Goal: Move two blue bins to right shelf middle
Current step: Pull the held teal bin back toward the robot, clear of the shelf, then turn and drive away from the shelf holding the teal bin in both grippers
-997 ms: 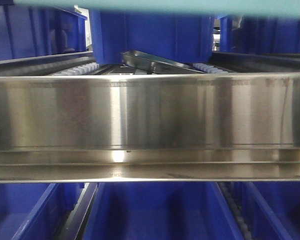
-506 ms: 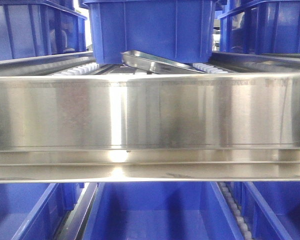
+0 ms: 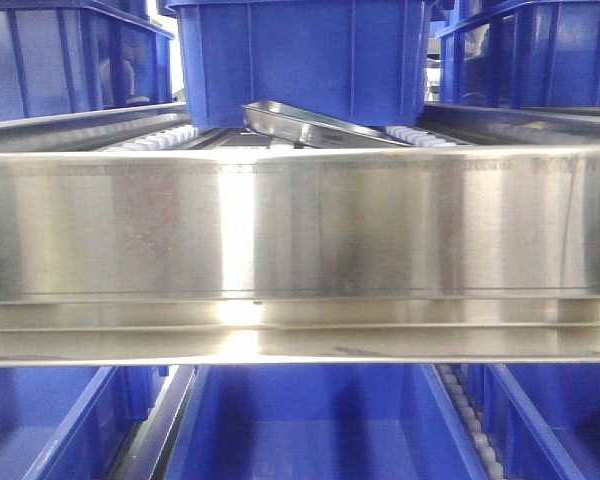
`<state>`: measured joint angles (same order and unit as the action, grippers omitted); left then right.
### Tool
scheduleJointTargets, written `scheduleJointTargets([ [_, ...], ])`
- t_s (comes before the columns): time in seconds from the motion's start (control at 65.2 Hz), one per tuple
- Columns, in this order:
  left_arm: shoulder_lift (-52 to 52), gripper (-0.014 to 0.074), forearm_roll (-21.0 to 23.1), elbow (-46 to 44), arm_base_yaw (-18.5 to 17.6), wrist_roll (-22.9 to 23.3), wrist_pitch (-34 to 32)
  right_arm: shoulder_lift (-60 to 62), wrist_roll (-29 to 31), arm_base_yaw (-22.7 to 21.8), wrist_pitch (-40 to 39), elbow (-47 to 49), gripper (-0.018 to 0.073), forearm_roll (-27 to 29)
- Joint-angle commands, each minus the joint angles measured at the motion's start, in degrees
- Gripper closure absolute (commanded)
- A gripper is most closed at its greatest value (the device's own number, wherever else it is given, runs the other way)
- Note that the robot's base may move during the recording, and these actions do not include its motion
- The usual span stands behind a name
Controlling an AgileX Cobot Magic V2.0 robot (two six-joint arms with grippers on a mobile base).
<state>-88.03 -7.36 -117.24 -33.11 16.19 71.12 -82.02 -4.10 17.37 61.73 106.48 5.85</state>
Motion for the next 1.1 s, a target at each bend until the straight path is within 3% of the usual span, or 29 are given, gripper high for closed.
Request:
scheduleJointTargets([
  [0.0, 0.9, 0.0707, 2.1, -0.7, -0.3, -0.6, -2.2, 0.6, 0.9, 0.0, -2.2, 0.7, 0.0710, 0.0],
  [1.089, 0.9, 0.0707, 1.7, -0.7, -0.3, -0.6, -2.2, 0.3, 0.9, 0.0, -5.1, 0.6, 0.0710, 0.0],
])
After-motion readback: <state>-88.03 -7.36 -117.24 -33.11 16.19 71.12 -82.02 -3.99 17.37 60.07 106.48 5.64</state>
